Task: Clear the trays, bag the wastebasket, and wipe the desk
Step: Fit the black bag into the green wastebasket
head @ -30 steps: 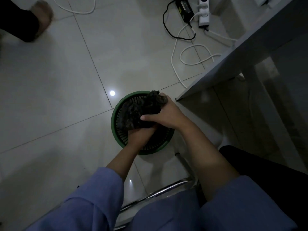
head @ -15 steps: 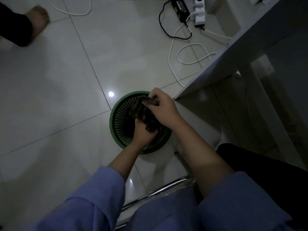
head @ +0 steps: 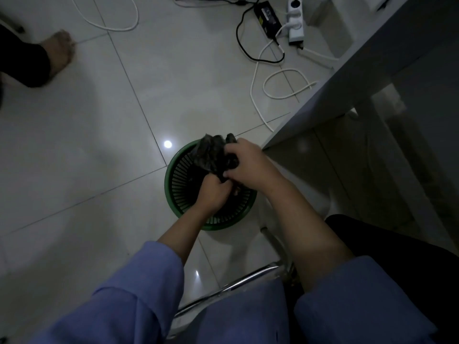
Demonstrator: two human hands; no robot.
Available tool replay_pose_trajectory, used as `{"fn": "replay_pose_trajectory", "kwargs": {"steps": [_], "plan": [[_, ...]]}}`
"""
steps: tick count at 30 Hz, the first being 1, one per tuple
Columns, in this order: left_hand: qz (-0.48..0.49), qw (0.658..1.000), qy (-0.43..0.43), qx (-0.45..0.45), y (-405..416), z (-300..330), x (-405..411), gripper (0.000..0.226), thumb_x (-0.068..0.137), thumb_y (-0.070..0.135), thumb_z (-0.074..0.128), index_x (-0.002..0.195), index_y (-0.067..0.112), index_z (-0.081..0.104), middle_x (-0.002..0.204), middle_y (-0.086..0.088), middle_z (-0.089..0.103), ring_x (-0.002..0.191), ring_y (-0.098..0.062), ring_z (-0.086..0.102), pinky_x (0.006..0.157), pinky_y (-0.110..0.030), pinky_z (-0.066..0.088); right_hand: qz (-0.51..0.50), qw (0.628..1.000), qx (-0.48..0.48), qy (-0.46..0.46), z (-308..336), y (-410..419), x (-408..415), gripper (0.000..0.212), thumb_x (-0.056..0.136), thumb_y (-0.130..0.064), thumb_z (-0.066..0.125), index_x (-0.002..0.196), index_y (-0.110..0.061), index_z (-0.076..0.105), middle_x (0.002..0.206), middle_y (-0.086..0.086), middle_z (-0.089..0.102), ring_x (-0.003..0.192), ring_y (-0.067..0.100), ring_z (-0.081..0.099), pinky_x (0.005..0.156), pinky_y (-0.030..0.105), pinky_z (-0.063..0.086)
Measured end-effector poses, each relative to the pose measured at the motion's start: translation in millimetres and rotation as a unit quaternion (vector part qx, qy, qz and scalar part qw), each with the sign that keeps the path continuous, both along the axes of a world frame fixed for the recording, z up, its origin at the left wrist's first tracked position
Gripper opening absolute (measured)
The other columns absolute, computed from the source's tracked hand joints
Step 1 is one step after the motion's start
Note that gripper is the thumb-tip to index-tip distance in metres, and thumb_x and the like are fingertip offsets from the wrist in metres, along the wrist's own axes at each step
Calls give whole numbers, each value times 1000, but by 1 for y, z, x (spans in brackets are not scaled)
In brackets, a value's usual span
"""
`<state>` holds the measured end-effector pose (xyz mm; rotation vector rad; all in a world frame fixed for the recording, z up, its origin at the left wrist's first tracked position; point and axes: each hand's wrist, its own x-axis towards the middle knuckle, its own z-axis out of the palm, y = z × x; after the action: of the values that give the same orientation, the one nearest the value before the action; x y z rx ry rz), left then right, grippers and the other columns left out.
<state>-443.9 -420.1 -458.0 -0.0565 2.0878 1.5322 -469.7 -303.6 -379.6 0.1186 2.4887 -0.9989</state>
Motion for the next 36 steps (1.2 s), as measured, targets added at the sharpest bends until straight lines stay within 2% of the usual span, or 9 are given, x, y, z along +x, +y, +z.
{"fn": "replay_pose_trajectory", "kwargs": {"steps": [4, 7, 11, 14, 18, 22, 27, 31, 36], "plan": [[1, 998, -40, -42, 1, 0, 1, 32, 86, 10, 53, 55, 12, 61, 57, -8, 64, 45, -9, 56, 50, -32, 46, -148, 987, 5, 68, -4, 11, -5, 8, 78, -12, 67, 84, -6, 68, 84, 8, 66, 78, 17, 58, 63, 16, 35], [-22, 995, -57, -75, -2, -2, 2, 43, 87, 13, 53, 45, 21, 58, 66, -17, 69, 51, -17, 60, 53, -33, 48, -273, 957, -73, 65, 3, 22, -9, 21, 84, -12, 57, 105, -12, 63, 107, 10, 64, 94, 20, 59, 84, 29, 48], [-46, 995, -49, -77, -3, 3, 3, 32, 86, 6, 49, 58, 15, 61, 60, -10, 65, 54, -18, 61, 59, -34, 49, -36, 998, -44, 3, 21, 12, -10, 74, 72, -26, 73, 136, -37, 38, 148, 10, 26, 136, 31, 27, 113, 39, 25], [-58, 995, -39, -72, -4, 6, 2, 16, 85, 0, 47, 77, 8, 60, 63, -4, 60, 55, -15, 57, 53, -30, 46, 89, 995, 30, -31, 14, -2, -4, 54, 70, -19, 76, 121, -23, 60, 132, 13, 49, 123, 28, 46, 93, 24, 37], [-84, 991, -22, -104, -9, 7, -3, 13, 73, 7, 53, 67, 3, 63, 67, -16, 66, 62, -30, 62, 60, -42, 51, -68, 996, 52, 15, 7, 22, -4, 19, 76, -10, 69, 95, -6, 69, 101, 15, 67, 98, 28, 61, 77, 24, 43], [-103, 989, -21, -106, -11, 7, -5, 25, 80, 1, 51, 61, 12, 62, 61, -9, 65, 59, -28, 63, 62, -38, 53, -16, 999, 17, 40, 22, 33, -1, 61, 71, -19, 68, 129, -25, 48, 139, 7, 42, 130, 28, 36, 106, 37, 33], [-172, 979, 32, -107, -5, 15, -6, 39, 89, 9, 53, 127, 3, 49, 128, -19, 53, 110, -23, 52, 91, -28, 38, 313, 923, 214, 70, 29, -13, 11, 102, 71, -12, 67, 146, -37, 2, 155, -3, 16, 145, 22, -4, 106, 69, -3], [-218, 966, 17, -139, -10, 11, -13, 26, 84, 10, 55, 109, 8, 59, 106, -17, 67, 88, -27, 64, 79, -40, 54, 276, 914, 296, -17, -1, 1, 14, 50, 87, -17, 52, 134, -22, 35, 115, 7, 60, 120, 28, 49, 107, 66, -5], [-285, 943, 86, -147, -15, 6, -15, 9, 88, 17, 52, 95, 11, 53, 90, -11, 64, 83, -26, 60, 73, -39, 49, 218, 920, 278, -169, -4, 30, 13, 29, 87, -9, 47, 113, -16, 56, 120, 9, 58, 117, 29, 49, 105, 56, 24]]}}
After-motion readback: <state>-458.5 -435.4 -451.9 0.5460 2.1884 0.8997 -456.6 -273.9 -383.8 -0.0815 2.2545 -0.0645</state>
